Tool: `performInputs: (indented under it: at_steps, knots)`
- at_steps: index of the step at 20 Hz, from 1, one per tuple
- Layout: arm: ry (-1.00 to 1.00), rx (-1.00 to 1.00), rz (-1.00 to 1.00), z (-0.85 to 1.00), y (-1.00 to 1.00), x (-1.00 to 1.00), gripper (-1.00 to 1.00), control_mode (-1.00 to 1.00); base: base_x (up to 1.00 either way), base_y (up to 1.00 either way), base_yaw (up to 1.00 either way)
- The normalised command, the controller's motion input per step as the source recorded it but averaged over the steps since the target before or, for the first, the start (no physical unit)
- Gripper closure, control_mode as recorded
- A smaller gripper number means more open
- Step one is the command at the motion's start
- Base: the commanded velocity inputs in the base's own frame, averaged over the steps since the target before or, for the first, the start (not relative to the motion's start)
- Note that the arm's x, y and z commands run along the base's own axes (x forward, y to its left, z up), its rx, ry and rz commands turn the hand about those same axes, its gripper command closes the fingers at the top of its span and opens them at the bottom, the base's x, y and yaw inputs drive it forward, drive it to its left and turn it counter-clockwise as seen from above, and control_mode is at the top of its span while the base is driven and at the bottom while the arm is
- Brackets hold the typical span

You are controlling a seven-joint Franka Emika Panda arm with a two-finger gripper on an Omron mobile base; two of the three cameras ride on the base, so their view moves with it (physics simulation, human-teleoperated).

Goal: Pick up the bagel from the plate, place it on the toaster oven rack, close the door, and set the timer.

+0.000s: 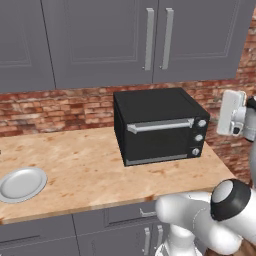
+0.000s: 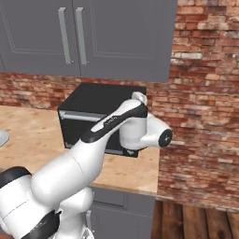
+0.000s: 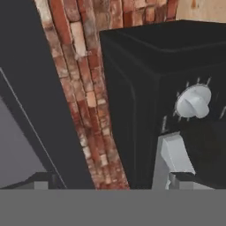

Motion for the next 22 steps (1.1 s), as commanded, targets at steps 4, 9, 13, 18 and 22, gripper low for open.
performInputs:
  at_steps: [4,9,13,18,22]
  knots:
    - [-0.01,-0.3,-0.12,-0.14,0.0,0.0,-1.0,-1.0,0.0,0.0,0.0]
    - [0.0,-0.38,-0.05,-0.21,-0.26,-0.06,-1.0,-1.0,0.0,0.0,0.0]
    - [0.0,-0.37,-0.01,-0.15,-0.46,-0.09,-1.0,-1.0,0.0,0.0,0.0]
    - [0.0,-0.32,0.0,-0.07,-0.37,-0.15,-1.0,-1.0,0.0,0.0,0.0]
    - [0.02,-0.28,0.01,-0.43,-0.18,-0.24,-1.0,-1.0,0.0,0.0,0.0]
